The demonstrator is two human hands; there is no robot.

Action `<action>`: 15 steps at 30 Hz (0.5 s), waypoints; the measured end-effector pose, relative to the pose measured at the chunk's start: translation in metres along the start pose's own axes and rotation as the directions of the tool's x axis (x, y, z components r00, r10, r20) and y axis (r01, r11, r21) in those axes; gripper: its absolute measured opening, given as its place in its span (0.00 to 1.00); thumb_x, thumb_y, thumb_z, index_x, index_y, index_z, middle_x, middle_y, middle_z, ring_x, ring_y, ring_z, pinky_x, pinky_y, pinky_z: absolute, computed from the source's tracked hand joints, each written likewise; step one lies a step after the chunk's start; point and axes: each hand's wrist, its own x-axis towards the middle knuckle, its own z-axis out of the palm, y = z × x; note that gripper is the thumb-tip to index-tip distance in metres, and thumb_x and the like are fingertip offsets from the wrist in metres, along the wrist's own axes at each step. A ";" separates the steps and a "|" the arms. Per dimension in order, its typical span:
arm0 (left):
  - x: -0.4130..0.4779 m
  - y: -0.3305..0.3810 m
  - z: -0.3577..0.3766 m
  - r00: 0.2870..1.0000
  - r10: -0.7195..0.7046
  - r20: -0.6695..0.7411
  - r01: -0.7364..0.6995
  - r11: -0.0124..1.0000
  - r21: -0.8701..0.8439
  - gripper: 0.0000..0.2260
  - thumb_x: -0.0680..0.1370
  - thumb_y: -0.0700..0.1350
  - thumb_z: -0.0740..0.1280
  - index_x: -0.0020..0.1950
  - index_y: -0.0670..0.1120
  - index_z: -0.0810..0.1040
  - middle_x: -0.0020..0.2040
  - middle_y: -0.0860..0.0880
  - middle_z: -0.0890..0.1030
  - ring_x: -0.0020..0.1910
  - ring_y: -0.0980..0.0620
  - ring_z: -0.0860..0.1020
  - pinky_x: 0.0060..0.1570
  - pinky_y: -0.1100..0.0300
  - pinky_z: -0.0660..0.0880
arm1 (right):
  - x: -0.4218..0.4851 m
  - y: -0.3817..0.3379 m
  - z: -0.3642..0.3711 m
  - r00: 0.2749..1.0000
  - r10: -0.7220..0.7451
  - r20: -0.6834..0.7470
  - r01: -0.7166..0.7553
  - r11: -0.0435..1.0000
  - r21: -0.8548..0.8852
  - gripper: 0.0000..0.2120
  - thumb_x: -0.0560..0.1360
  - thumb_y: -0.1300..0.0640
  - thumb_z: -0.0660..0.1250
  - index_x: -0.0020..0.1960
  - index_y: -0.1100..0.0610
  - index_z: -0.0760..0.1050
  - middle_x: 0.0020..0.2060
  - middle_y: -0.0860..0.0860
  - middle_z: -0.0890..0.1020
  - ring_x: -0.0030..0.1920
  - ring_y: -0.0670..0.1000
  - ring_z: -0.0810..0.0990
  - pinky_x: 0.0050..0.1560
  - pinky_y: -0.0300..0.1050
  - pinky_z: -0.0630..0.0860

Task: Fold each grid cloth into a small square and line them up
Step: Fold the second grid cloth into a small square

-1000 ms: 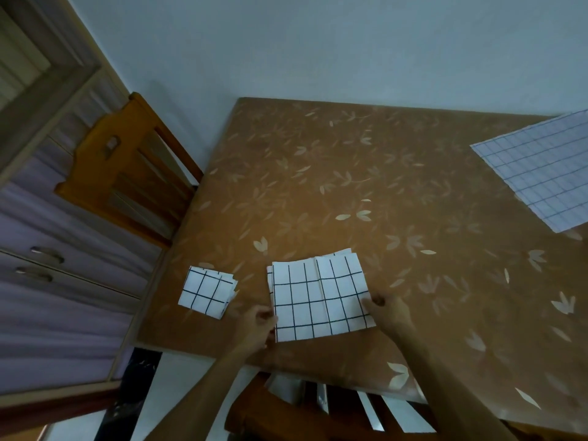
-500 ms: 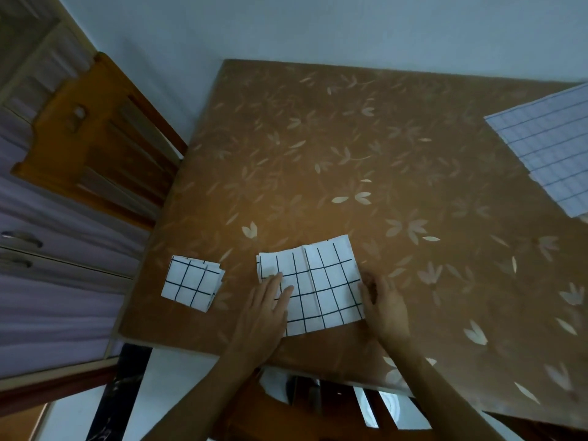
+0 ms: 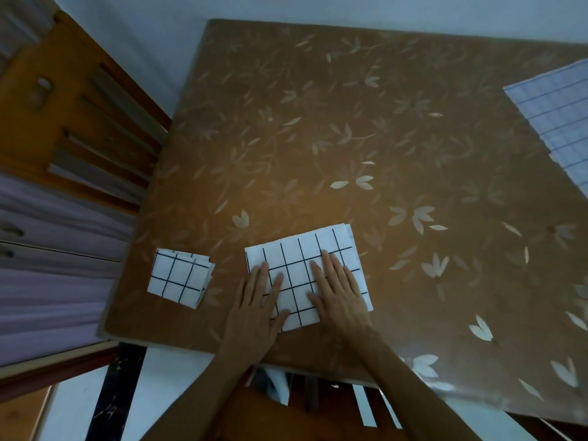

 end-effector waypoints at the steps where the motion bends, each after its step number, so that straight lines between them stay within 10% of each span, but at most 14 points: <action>1: -0.003 -0.004 0.000 1.000 -0.014 0.003 0.014 1.000 0.006 0.33 0.81 0.65 0.51 0.82 0.50 0.50 0.82 0.43 0.47 0.81 0.44 0.46 0.77 0.43 0.56 | -0.001 0.005 -0.001 1.000 0.013 0.000 -0.013 1.000 -0.011 0.30 0.83 0.41 0.45 0.80 0.55 0.50 0.80 0.55 0.48 0.80 0.54 0.46 0.77 0.52 0.47; 10: -0.011 -0.015 -0.008 0.997 -0.049 0.053 0.046 0.997 0.061 0.37 0.80 0.69 0.50 0.82 0.48 0.49 0.82 0.40 0.46 0.81 0.41 0.47 0.75 0.41 0.55 | -0.022 0.029 -0.022 0.969 0.246 0.016 -0.246 0.967 0.063 0.28 0.83 0.44 0.44 0.80 0.54 0.51 0.80 0.56 0.50 0.79 0.56 0.48 0.77 0.56 0.54; 15: -0.011 -0.002 -0.019 1.000 0.025 0.001 -0.026 0.998 0.061 0.31 0.81 0.58 0.56 0.79 0.43 0.60 0.79 0.36 0.58 0.78 0.39 0.58 0.73 0.43 0.59 | -0.051 0.022 -0.042 0.907 0.417 -0.057 -0.390 0.883 0.260 0.21 0.81 0.51 0.58 0.72 0.57 0.66 0.68 0.55 0.70 0.58 0.56 0.74 0.54 0.52 0.75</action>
